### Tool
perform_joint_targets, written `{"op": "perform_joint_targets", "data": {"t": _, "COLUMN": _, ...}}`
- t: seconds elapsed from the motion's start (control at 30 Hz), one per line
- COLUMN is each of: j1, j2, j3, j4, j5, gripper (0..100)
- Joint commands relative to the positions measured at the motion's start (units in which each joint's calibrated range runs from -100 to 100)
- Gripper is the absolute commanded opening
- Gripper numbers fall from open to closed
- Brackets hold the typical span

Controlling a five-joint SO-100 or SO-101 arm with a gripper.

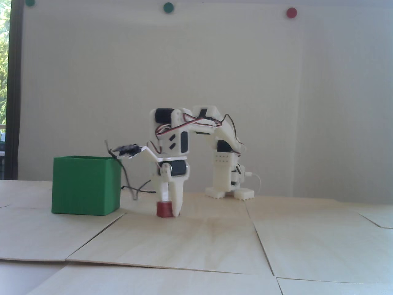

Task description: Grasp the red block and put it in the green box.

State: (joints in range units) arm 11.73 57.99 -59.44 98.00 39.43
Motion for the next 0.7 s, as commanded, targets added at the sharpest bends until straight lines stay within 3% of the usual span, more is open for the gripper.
{"op": "perform_joint_targets", "data": {"t": 0.0, "j1": 0.69, "j2": -0.86, "j3": 0.08, "j4": 1.32, "j5": -0.13, "gripper": 2}}
{"op": "perform_joint_targets", "data": {"t": 0.23, "j1": 0.53, "j2": -1.10, "j3": -2.58, "j4": 1.32, "j5": -2.00, "gripper": 2}}
{"op": "perform_joint_targets", "data": {"t": 0.43, "j1": 2.14, "j2": -2.37, "j3": -18.02, "j4": 1.49, "j5": -4.55, "gripper": 2}}
{"op": "perform_joint_targets", "data": {"t": 0.67, "j1": 2.62, "j2": -17.53, "j3": -21.74, "j4": 1.49, "j5": -5.23, "gripper": 2}}
